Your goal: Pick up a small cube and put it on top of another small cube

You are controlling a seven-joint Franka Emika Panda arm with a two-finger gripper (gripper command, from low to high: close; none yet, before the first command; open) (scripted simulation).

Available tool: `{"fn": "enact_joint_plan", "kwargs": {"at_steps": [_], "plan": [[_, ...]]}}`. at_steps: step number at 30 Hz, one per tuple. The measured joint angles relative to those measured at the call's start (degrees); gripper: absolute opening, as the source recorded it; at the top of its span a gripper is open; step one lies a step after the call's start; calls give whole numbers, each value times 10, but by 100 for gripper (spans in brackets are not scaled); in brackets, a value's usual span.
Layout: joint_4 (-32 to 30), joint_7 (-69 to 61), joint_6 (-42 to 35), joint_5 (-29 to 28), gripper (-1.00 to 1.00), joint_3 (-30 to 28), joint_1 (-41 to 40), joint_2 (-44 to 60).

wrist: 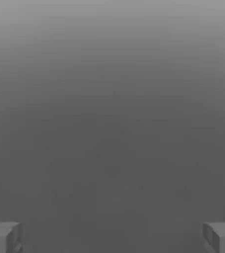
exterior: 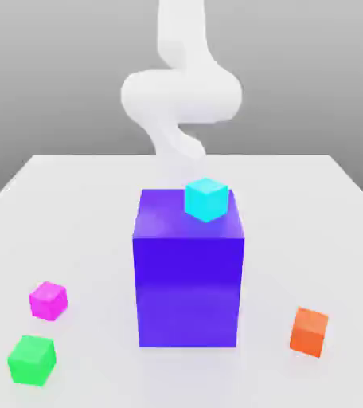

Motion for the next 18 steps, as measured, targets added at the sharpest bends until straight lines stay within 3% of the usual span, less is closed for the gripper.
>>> {"fn": "enact_joint_plan", "kwargs": {"at_steps": [11, 18], "plan": [[-131, -70, 149, -29, 0, -120, -77, 232], [-213, -155, 242, 11, 0, -195, -129, 380]]}}
